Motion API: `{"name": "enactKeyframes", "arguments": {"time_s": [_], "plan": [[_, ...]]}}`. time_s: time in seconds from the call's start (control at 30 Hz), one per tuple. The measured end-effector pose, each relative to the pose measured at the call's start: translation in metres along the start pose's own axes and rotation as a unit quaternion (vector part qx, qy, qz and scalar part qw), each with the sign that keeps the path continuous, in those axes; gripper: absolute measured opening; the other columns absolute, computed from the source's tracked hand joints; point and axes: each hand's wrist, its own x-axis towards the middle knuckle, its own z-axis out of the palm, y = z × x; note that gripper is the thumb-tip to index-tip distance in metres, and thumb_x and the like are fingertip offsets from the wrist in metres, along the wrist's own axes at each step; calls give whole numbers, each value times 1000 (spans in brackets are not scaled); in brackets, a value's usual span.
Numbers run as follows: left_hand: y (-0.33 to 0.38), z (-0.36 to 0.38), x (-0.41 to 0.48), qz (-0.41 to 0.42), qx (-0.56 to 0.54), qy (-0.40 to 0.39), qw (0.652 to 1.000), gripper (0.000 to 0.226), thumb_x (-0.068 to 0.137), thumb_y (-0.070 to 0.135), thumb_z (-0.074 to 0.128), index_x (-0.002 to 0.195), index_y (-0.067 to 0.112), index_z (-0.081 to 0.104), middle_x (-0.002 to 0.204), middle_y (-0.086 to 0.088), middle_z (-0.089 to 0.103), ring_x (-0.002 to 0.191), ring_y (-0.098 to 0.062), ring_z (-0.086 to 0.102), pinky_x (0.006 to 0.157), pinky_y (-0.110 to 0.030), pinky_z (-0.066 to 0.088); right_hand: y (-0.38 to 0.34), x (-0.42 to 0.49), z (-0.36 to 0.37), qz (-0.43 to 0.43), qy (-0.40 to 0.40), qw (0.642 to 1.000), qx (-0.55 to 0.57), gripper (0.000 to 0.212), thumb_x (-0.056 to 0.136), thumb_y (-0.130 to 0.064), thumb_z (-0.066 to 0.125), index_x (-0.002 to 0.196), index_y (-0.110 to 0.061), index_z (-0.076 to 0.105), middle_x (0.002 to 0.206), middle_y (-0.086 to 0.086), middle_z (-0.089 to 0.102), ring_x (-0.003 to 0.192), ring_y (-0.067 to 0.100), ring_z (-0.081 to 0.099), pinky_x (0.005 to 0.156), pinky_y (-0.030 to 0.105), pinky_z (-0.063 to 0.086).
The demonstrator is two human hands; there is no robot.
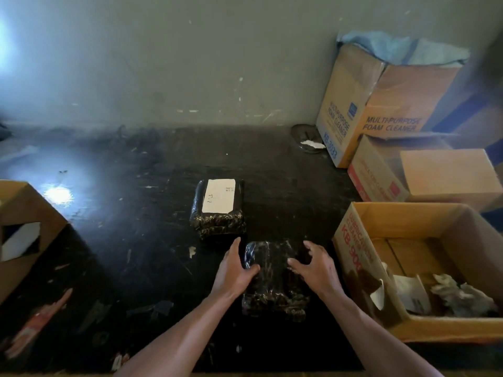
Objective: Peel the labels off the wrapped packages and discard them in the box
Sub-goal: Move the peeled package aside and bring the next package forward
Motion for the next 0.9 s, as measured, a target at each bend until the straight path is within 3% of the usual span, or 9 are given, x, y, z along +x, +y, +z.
{"name": "enactKeyframes", "arguments": {"time_s": [0.13,0.3,0.47,0.6,0.9], "plan": [[12,-28,27,-13,4,81,997,89,84,42,73,155,22,23,153,-4,38,141,-22,36,113,-42,33,-34,38,-7,-71,9,997,-22,74,85,-47,73,147,-17,44,146,2,48,130,16,51,103,31,46],[11,-67,59,-19,12,147,989,77,81,39,74,147,27,37,137,11,51,128,-15,49,104,-44,45,-79,84,-2,-122,8,992,-23,71,88,-45,70,147,-16,44,146,2,48,130,16,50,102,33,47],[16,-106,81,-11,33,190,981,63,84,24,76,139,22,46,128,4,56,122,-19,53,97,-36,44,-127,119,20,-173,-5,984,-38,68,89,-42,68,147,-15,44,147,4,48,134,19,48,107,35,43],[16,-128,101,-17,65,187,980,66,86,23,74,143,13,43,142,-6,51,131,-23,45,100,-35,38,-162,142,39,-187,-2,982,-42,66,89,-36,70,145,-11,47,145,6,51,131,21,50,105,32,41],[-11,-144,164,5,90,100,991,84,84,31,76,152,15,31,155,-4,38,141,-20,37,112,-38,35,-211,188,89,-168,-4,983,-70,63,91,-28,70,147,-10,46,143,6,52,131,20,49,104,29,40]]}}
